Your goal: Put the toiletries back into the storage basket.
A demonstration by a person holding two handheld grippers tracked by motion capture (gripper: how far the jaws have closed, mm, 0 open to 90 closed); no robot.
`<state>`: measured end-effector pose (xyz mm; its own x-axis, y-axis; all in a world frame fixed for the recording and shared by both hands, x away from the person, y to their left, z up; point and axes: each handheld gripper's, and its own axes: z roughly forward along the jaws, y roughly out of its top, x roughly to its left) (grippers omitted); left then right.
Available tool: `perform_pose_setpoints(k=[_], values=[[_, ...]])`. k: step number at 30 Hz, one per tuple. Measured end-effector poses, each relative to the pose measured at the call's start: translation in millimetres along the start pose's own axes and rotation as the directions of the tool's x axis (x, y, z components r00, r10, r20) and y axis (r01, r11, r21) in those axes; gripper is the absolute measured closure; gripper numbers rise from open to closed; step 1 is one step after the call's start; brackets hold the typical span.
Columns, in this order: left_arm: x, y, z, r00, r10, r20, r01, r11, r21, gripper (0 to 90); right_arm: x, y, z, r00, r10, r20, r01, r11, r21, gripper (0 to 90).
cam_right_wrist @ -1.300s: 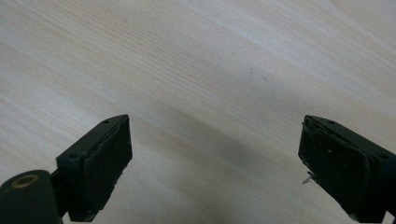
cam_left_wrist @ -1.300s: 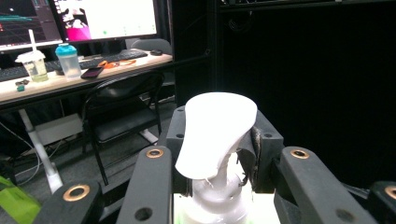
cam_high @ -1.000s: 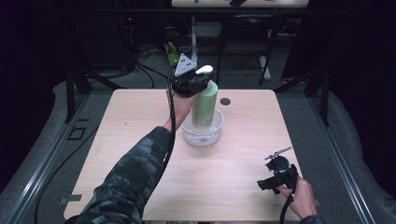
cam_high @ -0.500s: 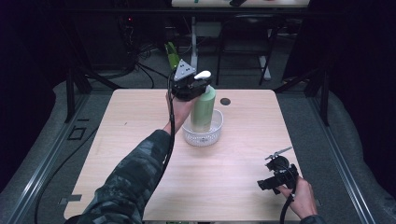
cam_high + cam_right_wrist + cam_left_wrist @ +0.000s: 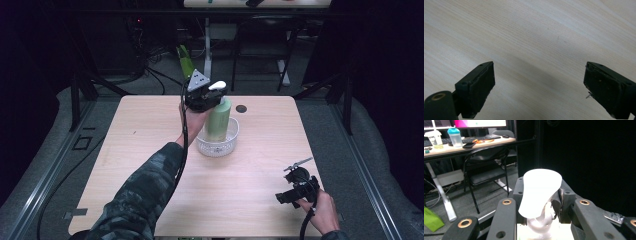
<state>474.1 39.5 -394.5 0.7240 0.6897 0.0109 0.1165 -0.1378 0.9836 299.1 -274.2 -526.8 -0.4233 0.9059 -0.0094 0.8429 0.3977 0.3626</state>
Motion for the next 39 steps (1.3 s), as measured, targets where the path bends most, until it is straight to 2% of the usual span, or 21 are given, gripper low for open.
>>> perform_pose_setpoints(k=[4, 13, 18, 26, 32, 34, 39], values=[[-0.2, -4.1, 1.6, 1.0, -0.001, 0.004, 0.001, 0.9999, 0.011, 67.4, 0.1, 0.1, -0.4, 0.9999, 0.005, -0.01, -0.005, 1.0, 0.0, 9.7], [0.6, -10.9, 2.3, 0.9999, -0.007, 0.009, 0.007, 0.9999, 0.016, 67.4, -1.0, 0.0, -0.4, 1.0, -0.007, 0.001, 0.007, 1.0, 0.004, 9.8], [0.6, -18.0, 4.8, 0.9999, -0.005, 0.012, 0.005, 0.9993, 0.037, 67.3, -0.1, 0.2, -0.2, 1.0, 0.0, -0.006, 0.0, 1.0, 0.001, 9.8], [3.1, -23.6, 4.6, 0.9997, -0.024, 0.008, 0.023, 0.9993, 0.031, 67.4, -1.0, -0.1, 0.1, 1.0, -0.006, -0.003, 0.006, 1.0, 0.004, 9.8], [6.3, -26.5, 0.9, 0.9999, -0.011, 0.013, 0.01, 0.9997, 0.021, 67.4, -0.8, -0.3, -0.1, 1.0, -0.005, -0.008, 0.005, 1.0, 0.003, 9.9], [8.6, -28.0, -1.6, 0.9996, -0.023, 0.014, 0.022, 0.9997, 0.013, 67.3, -0.9, -0.3, -0.4, 1.0, -0.004, -0.007, 0.004, 1.0, 0.002, 9.9], [8.3, -28.2, -5.3, 0.9997, -0.004, 0.024, 0.003, 0.9997, 0.024, 67.0, 0.9, 0.3, -0.2, 0.9999, 0.0, -0.011, 0.0, 1.0, -0.002, 9.9]])
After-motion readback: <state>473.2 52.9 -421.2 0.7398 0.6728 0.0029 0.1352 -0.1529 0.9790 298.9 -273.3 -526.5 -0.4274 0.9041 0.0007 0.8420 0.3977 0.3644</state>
